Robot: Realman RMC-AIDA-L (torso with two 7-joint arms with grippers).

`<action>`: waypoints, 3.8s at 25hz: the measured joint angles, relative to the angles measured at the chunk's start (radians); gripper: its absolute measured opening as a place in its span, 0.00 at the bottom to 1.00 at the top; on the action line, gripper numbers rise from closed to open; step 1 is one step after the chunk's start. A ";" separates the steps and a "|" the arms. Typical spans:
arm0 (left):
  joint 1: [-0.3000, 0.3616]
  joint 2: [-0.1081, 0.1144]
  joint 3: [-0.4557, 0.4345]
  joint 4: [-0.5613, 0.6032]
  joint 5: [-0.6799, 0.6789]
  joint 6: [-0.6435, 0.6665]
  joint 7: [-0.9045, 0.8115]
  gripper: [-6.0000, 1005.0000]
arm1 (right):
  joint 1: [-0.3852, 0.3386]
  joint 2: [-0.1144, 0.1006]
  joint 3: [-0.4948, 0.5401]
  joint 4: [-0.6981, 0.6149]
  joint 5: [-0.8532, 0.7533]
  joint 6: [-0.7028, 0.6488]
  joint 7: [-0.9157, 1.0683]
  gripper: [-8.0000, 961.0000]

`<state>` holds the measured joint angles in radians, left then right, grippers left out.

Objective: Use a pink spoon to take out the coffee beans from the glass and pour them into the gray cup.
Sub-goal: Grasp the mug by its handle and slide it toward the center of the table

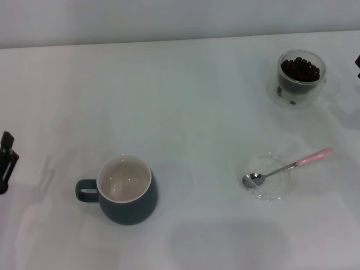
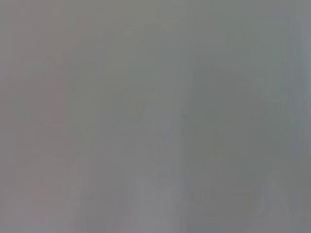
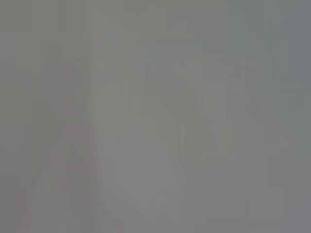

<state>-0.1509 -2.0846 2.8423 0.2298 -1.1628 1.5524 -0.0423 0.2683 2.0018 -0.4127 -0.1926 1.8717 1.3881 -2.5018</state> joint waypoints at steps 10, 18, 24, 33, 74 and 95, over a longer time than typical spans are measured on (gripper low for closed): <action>0.085 0.000 0.000 0.013 0.132 0.030 -0.005 0.80 | 0.009 0.000 0.031 -0.006 0.042 -0.002 -0.013 0.89; 0.136 0.002 0.000 0.013 0.225 0.041 -0.009 0.80 | 0.016 0.000 0.066 -0.017 0.042 -0.010 -0.019 0.89; 0.151 0.001 0.001 0.004 0.252 0.014 -0.010 0.80 | 0.011 0.000 0.093 -0.012 0.041 -0.019 -0.019 0.89; 0.090 0.000 0.001 0.005 0.330 -0.153 -0.003 0.80 | 0.009 0.000 0.101 0.008 0.040 -0.019 -0.018 0.89; -0.022 -0.002 -0.002 0.017 0.337 -0.283 0.053 0.43 | 0.000 0.001 0.092 0.059 0.030 -0.003 -0.013 0.89; -0.056 -0.001 -0.001 0.036 0.350 -0.298 0.077 0.13 | 0.002 0.001 0.091 0.051 0.030 -0.005 -0.017 0.89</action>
<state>-0.2065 -2.0860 2.8409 0.2654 -0.8124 1.2543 0.0347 0.2699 2.0033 -0.3217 -0.1412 1.9022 1.3835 -2.5188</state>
